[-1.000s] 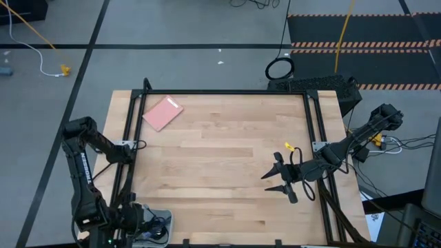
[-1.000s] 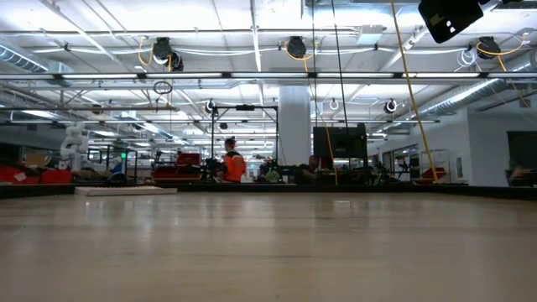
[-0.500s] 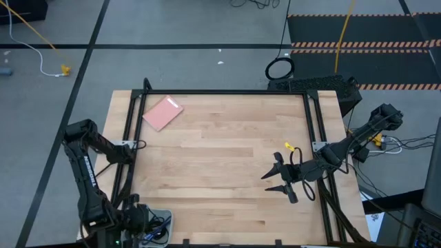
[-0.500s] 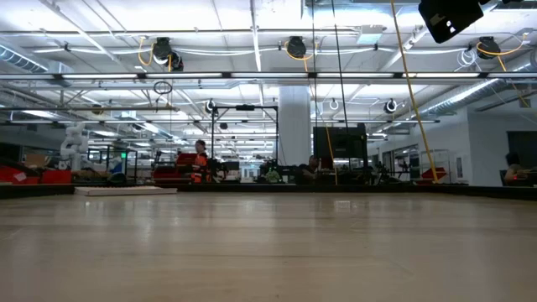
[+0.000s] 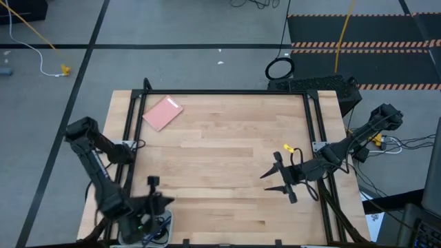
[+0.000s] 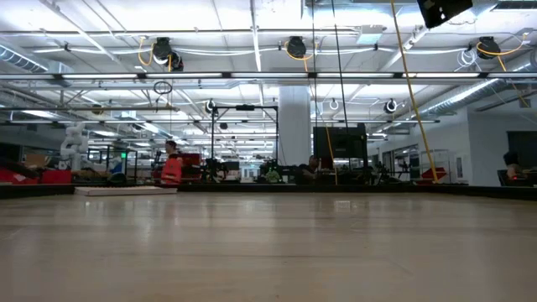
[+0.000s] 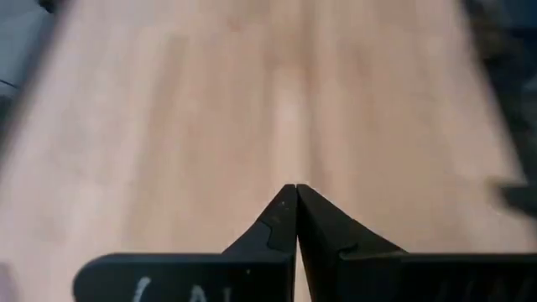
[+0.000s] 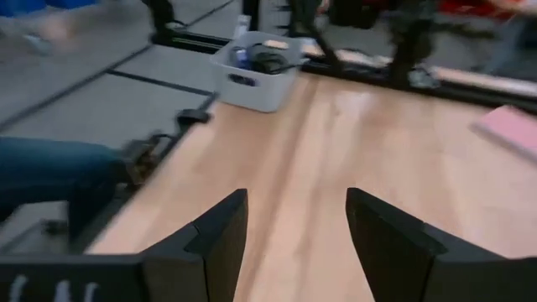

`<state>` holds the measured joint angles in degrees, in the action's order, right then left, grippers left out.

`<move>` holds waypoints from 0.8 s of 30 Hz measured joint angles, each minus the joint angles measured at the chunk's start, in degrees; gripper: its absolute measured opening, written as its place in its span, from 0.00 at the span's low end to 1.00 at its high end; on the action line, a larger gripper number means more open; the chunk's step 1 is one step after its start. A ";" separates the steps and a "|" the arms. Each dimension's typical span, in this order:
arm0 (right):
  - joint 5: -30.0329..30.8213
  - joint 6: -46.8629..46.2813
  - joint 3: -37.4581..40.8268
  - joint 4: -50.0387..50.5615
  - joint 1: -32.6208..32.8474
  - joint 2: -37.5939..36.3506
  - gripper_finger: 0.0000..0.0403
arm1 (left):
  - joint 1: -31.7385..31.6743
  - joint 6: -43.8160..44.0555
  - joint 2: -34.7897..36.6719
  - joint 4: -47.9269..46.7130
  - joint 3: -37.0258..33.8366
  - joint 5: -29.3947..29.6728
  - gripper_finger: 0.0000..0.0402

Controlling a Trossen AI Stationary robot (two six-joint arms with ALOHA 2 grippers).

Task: Pick and place USB-C Cables
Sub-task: Return to Home Position

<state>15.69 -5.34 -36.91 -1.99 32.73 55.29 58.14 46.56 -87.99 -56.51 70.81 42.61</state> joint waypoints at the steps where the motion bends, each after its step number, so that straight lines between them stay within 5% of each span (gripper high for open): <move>1: 1.30 1.03 0.00 -0.04 0.02 0.00 0.48 | -1.69 -2.94 0.11 0.45 0.00 1.36 0.02; 7: 8.57 8.41 0.00 -0.18 -0.13 -0.51 0.38 | -13.18 -25.63 0.28 9.64 0.00 0.32 0.01; 12: 8.35 11.75 0.00 0.44 -0.52 -2.42 0.24 | -23.77 -42.13 0.29 19.97 0.00 -14.10 0.02; 20: 8.21 13.57 0.00 7.58 -0.48 -10.29 0.03 | -36.24 -45.69 1.78 19.02 -0.02 -18.57 0.02; 24: 8.23 14.28 0.00 11.59 -0.51 -13.53 0.01 | -39.67 -49.49 3.93 22.43 -1.68 -18.83 0.01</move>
<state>23.92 8.94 -36.91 9.60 32.22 41.75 18.47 -2.93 -84.06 -34.08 69.12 23.78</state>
